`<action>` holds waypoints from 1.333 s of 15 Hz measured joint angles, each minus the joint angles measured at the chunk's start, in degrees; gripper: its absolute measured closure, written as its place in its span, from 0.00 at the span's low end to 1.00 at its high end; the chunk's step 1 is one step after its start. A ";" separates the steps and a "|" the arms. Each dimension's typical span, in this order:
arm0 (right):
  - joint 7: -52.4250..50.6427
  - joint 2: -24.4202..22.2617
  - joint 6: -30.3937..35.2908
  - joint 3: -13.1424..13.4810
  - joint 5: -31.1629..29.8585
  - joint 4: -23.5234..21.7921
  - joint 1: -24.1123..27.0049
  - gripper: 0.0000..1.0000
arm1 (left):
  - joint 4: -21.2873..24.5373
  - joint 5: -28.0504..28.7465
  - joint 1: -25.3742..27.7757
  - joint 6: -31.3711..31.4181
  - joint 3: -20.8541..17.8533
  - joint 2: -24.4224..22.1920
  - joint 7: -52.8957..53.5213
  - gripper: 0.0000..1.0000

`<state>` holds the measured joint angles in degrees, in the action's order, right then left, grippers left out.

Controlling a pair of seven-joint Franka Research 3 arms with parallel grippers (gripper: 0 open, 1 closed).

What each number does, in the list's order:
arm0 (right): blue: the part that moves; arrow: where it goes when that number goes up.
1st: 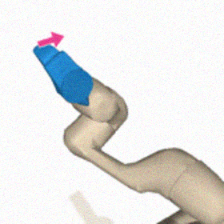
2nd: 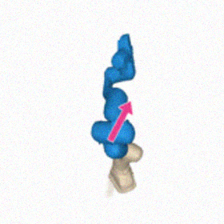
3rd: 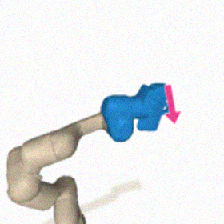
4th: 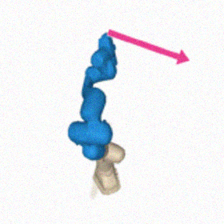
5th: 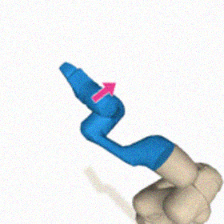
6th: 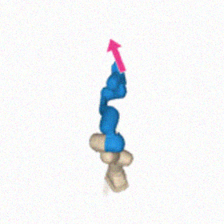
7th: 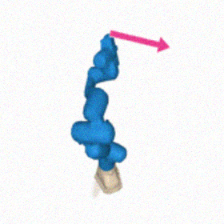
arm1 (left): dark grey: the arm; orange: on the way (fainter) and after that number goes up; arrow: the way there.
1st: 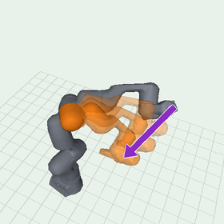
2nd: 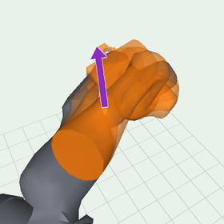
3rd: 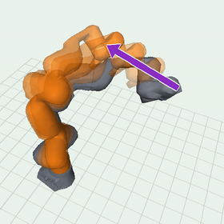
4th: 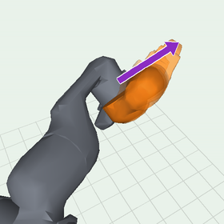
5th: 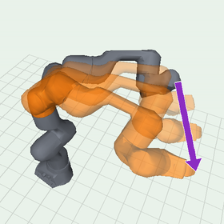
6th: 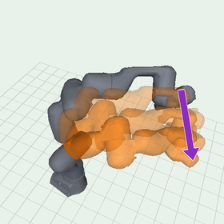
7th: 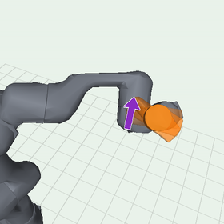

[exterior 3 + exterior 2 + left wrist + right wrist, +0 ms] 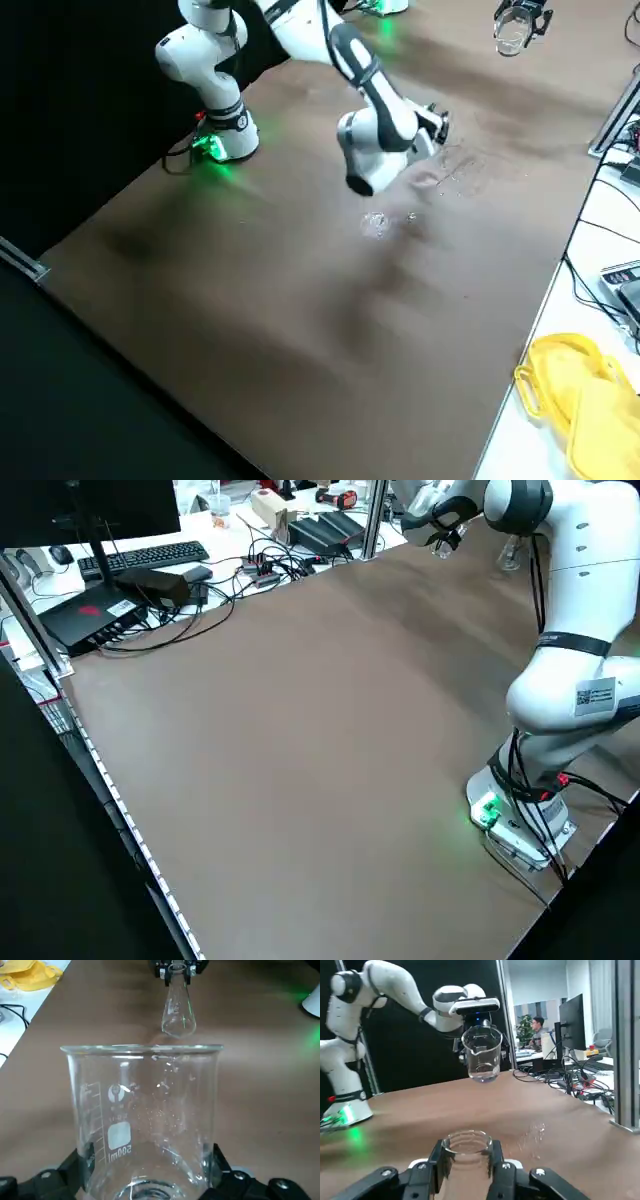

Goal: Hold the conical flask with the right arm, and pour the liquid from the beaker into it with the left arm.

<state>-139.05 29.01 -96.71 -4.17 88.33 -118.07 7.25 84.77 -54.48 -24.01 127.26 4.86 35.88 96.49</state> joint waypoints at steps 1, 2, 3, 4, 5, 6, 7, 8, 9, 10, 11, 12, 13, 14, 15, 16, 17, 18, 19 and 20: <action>0.00 -1.21 -2.03 -0.02 2.50 -1.13 -2.43 0.61 | -0.06 0.24 -0.53 0.56 -0.01 -0.02 -0.48 0.02; 0.00 -2.30 -4.04 -0.04 4.74 -2.08 -4.72 0.61 | -0.07 0.29 -1.10 1.18 -0.01 -0.03 -0.79 0.02; 0.01 -3.20 -5.97 -0.03 7.00 -2.77 -6.89 0.61 | -0.09 0.41 -1.60 1.63 -0.05 -0.03 -0.94 0.02; -0.07 -3.84 -8.33 -0.04 9.53 -3.28 -9.27 0.61 | -0.12 0.87 -2.17 1.88 -0.04 -0.03 -1.29 0.02; -0.31 -4.12 -10.41 -0.03 11.44 -3.44 -11.14 0.61 | -0.13 1.57 -2.55 2.01 -0.04 -0.03 -2.13 0.02; -0.79 -4.18 -12.11 0.00 13.23 -3.51 -12.77 0.61 | -0.15 2.65 -2.79 2.18 -0.05 -0.04 -3.17 0.02; -1.22 -4.17 -13.46 0.02 15.29 -3.57 -14.27 0.61 | -0.19 4.01 -2.94 2.51 -0.05 -0.05 -4.37 0.02; -1.60 -4.17 -14.48 0.06 17.54 -3.58 -15.67 0.61 | -0.26 5.26 -3.04 2.70 -0.03 -0.07 -5.38 0.02; -2.07 -4.17 -15.15 0.10 19.96 -3.55 -17.08 0.61 | -0.39 6.25 -3.20 2.77 -0.02 -0.11 -6.43 0.02; -2.32 -4.17 -15.31 0.17 22.18 -3.46 -18.41 0.61 | -0.57 7.04 -3.42 2.84 -0.03 -0.15 -7.37 0.02; -2.46 -4.17 -15.36 0.24 24.10 -3.29 -19.65 0.61 | -0.73 7.68 -3.74 3.01 -0.03 -0.18 -8.29 0.02; -2.48 -4.01 -15.62 0.35 27.16 -2.82 -21.92 0.61 | -0.83 8.72 -4.59 4.34 -0.05 -0.19 -9.79 0.02; -2.49 -3.68 -15.71 0.38 28.27 -2.41 -22.78 0.61 | -0.83 9.04 -5.08 4.98 -0.05 -0.19 -10.15 0.02; -2.69 -3.20 -15.76 0.43 29.25 -1.97 -23.47 0.61 | -0.83 9.19 -5.59 5.43 -0.05 -0.19 -10.38 0.02; -3.08 -2.66 -15.77 0.46 30.35 -1.61 -23.89 0.61 | -0.83 9.30 -5.97 5.70 -0.07 -0.19 -10.53 0.02; -3.28 -2.08 -15.77 0.49 31.34 -1.26 -24.11 0.61 | -0.83 9.35 -6.21 5.83 -0.07 -0.19 -10.59 0.02; -3.36 -1.48 -15.76 0.54 31.97 -0.81 -24.24 0.61 | -0.84 9.37 -6.30 5.89 -0.07 -0.19 -10.60 0.02; -3.45 -0.86 -15.75 0.58 32.46 -0.34 -24.33 0.61 | -0.86 9.40 -6.30 5.90 -0.09 -0.19 -10.60 0.02; -3.54 -0.34 -15.75 0.60 32.95 0.08 -24.38 0.61 | -0.90 9.73 -6.30 5.90 -0.16 -0.19 -10.60 0.02; -3.64 0.13 -15.75 0.62 33.19 0.40 -24.39 0.61 | -0.95 10.56 -6.29 5.90 -0.21 -0.20 -10.68 0.02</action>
<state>-142.69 29.14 -112.46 -3.55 121.52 -117.67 -17.15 83.82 -43.92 -30.30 133.16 4.65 35.69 85.82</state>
